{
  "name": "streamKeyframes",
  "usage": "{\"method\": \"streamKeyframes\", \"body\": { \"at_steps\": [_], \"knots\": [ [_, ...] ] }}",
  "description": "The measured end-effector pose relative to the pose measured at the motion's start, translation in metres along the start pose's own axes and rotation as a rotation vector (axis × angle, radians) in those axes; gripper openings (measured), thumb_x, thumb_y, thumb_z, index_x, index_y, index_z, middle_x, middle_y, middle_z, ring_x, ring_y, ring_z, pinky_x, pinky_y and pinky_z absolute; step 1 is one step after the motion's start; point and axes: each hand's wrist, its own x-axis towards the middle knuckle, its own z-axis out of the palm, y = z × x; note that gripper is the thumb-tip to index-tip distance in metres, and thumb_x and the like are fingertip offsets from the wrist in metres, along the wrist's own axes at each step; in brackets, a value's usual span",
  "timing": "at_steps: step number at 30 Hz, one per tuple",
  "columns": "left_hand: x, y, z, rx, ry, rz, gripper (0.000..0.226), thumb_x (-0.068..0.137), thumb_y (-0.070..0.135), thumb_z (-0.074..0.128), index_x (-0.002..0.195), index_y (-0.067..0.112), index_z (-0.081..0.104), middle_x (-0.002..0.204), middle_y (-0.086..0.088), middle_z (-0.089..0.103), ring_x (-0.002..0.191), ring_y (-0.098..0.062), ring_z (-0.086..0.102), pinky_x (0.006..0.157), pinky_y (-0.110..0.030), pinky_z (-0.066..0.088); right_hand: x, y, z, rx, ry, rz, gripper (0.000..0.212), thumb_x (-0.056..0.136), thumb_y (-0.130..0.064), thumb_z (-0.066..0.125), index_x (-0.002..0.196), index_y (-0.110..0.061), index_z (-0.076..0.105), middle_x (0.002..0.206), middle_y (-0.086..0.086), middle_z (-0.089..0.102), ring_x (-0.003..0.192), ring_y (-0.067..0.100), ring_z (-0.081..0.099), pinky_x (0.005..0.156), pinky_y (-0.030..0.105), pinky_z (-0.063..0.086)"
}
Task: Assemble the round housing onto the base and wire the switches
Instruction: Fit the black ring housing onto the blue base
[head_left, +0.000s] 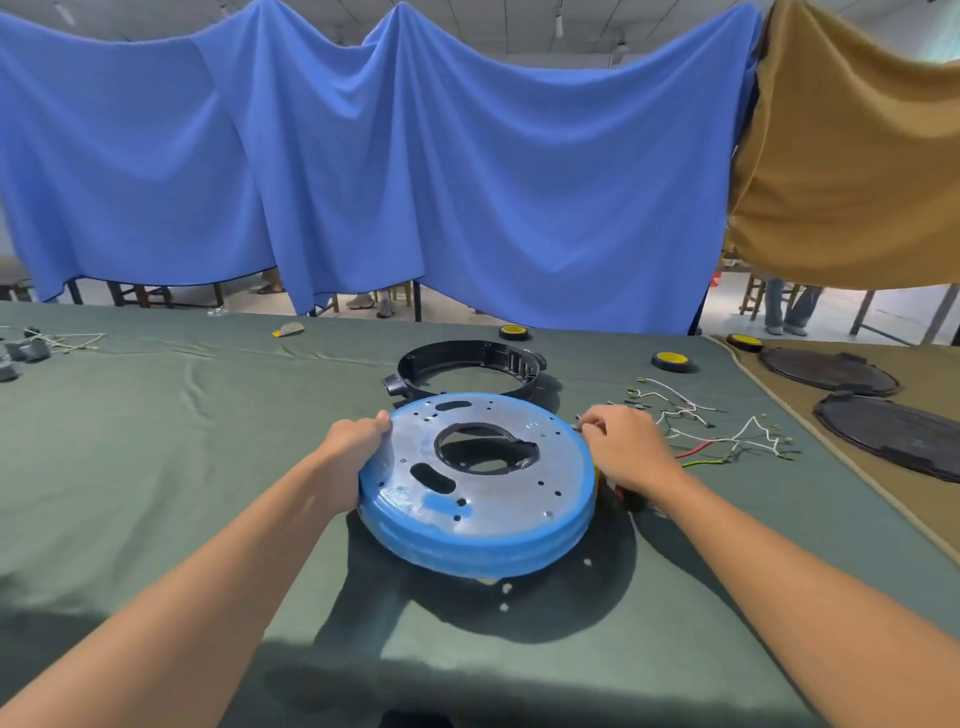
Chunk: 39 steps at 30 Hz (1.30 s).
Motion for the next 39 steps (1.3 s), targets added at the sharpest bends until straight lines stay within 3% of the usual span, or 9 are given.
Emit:
{"method": "streamKeyframes", "body": {
  "at_steps": [4,10,15,19,22,25,30,33,39],
  "knots": [
    [-0.002,-0.003,0.009,0.043,0.001,-0.010,0.035,0.102,0.032,0.049,0.096,-0.002,0.059,0.118,-0.028,0.065,0.109,-0.041,0.064,0.100,-0.052,0.050,0.000,-0.009,0.002,0.286,0.000,0.069,0.030,0.099,-0.029,0.042,0.095,-0.014,0.067,0.097,0.004,0.068,0.102,0.028,0.058,0.083,0.034,0.043],
    [0.006,-0.007,0.026,0.222,0.124,0.044,0.046,0.102,0.038,0.045,0.122,-0.003,0.054,0.117,-0.020,0.063,0.103,-0.036,0.063,0.084,-0.038,0.050,0.000,-0.010,0.005,0.133,-0.035,0.043,0.024,0.092,-0.030,0.055,0.111,-0.018,0.064,0.115,0.008,0.064,0.114,0.027,0.053,0.100,0.040,0.041],
    [0.009,-0.007,0.035,0.500,0.204,0.176,0.040,0.098,0.034,0.043,0.107,-0.002,0.059,0.114,-0.021,0.061,0.108,-0.038,0.057,0.092,-0.043,0.050,0.001,-0.007,0.002,0.059,-0.039,0.031,0.024,0.093,-0.030,0.052,0.112,-0.019,0.062,0.115,0.007,0.061,0.113,0.027,0.051,0.099,0.043,0.041],
    [0.014,-0.010,0.031,0.596,0.205,0.223,0.031,0.091,0.019,0.046,0.098,-0.004,0.066,0.104,-0.025,0.065,0.104,-0.040,0.060,0.088,-0.043,0.052,0.004,-0.003,-0.004,0.120,-0.049,0.004,0.025,0.093,-0.014,0.045,0.104,-0.016,0.068,0.109,0.006,0.067,0.108,0.027,0.054,0.096,0.036,0.042],
    [0.015,-0.010,0.026,0.689,0.208,0.313,0.032,0.092,0.019,0.046,0.083,0.000,0.071,0.090,-0.021,0.068,0.096,-0.039,0.062,0.089,-0.044,0.053,0.007,0.002,-0.013,0.201,-0.094,0.015,0.035,0.086,0.000,0.041,0.099,-0.015,0.069,0.100,0.005,0.072,0.096,0.021,0.058,0.075,0.024,0.040],
    [0.015,-0.010,0.018,0.800,0.230,0.365,0.035,0.094,0.024,0.046,0.079,0.005,0.071,0.087,-0.017,0.069,0.091,-0.037,0.062,0.086,-0.042,0.051,0.009,0.010,-0.020,0.123,-0.135,0.000,0.036,0.085,0.002,0.044,0.096,-0.020,0.069,0.100,0.005,0.072,0.101,0.022,0.060,0.083,0.027,0.047],
    [0.018,-0.006,0.008,0.858,0.237,0.419,0.039,0.095,0.028,0.048,0.075,0.004,0.072,0.081,-0.016,0.070,0.086,-0.036,0.063,0.081,-0.041,0.051,0.005,0.014,-0.012,-0.157,-0.172,-0.046,0.024,0.092,-0.024,0.052,0.104,-0.032,0.072,0.115,0.003,0.068,0.110,0.029,0.057,0.094,0.042,0.047],
    [0.021,-0.007,0.005,0.813,0.213,0.447,0.040,0.096,0.026,0.049,0.069,0.005,0.071,0.078,-0.017,0.070,0.086,-0.036,0.064,0.082,-0.044,0.054,0.007,0.010,-0.003,-0.249,-0.213,-0.021,0.028,0.095,-0.045,0.046,0.108,-0.037,0.069,0.117,0.000,0.066,0.115,0.030,0.053,0.099,0.048,0.036],
    [0.025,-0.008,0.008,0.736,0.177,0.488,0.042,0.098,0.018,0.047,0.062,0.005,0.065,0.079,-0.018,0.070,0.080,-0.031,0.062,0.070,-0.037,0.050,0.014,0.011,0.001,-0.286,-0.189,0.038,0.025,0.089,-0.043,0.053,0.081,-0.024,0.068,0.074,-0.004,0.061,0.100,0.027,0.054,0.099,0.050,0.027]
  ]
}}
